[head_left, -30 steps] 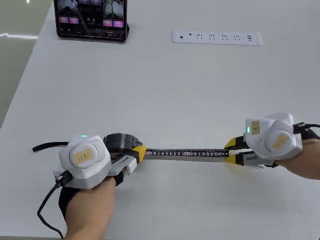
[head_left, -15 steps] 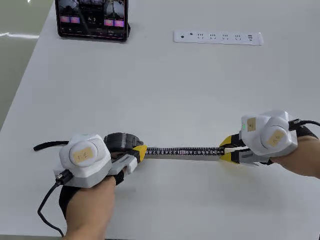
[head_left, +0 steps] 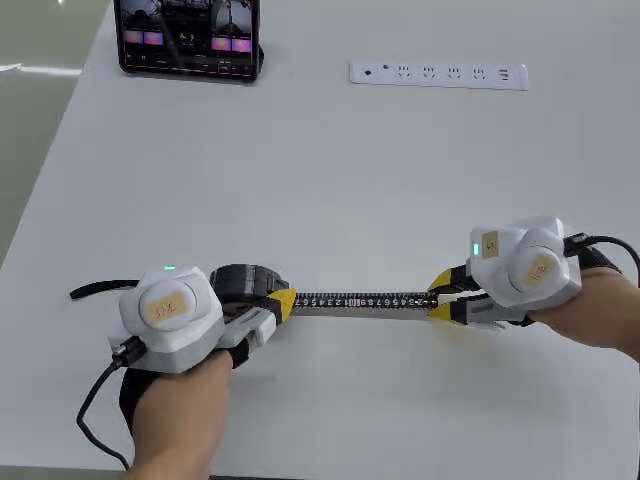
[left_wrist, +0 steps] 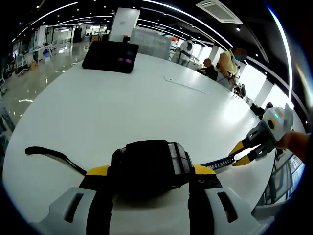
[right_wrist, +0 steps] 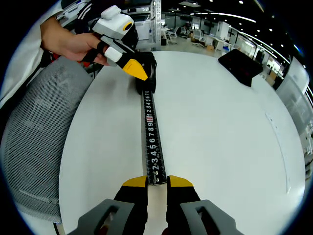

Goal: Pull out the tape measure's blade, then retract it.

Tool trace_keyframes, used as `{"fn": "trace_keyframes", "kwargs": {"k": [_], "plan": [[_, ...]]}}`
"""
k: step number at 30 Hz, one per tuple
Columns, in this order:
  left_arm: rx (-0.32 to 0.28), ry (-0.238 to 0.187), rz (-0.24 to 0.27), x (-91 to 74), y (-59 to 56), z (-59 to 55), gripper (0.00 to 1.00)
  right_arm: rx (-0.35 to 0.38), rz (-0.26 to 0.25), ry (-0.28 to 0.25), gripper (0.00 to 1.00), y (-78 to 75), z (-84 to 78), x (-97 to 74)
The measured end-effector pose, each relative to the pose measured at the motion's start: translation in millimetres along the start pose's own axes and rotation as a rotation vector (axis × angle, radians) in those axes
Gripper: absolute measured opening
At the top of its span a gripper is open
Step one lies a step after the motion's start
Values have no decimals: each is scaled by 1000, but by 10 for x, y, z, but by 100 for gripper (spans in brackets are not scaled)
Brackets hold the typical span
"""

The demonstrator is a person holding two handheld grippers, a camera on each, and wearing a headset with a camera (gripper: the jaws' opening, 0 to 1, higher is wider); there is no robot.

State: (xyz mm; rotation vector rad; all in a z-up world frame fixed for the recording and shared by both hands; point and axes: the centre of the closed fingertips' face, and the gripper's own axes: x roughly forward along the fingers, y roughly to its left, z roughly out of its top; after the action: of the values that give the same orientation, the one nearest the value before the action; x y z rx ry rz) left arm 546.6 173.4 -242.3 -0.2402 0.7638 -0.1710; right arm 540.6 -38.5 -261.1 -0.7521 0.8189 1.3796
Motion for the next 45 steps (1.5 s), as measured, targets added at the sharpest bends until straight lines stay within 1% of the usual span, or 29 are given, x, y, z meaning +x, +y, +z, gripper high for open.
{"fn": "trace_keyframes", "kwargs": {"k": [32,45], "plan": [[-13,7,-16,2,-4,-2,59,-3,25,-41,10,24,283,177],[-16,7,-22,0,-9,-2,59,3,34,-52,10,38,363,244]]}}
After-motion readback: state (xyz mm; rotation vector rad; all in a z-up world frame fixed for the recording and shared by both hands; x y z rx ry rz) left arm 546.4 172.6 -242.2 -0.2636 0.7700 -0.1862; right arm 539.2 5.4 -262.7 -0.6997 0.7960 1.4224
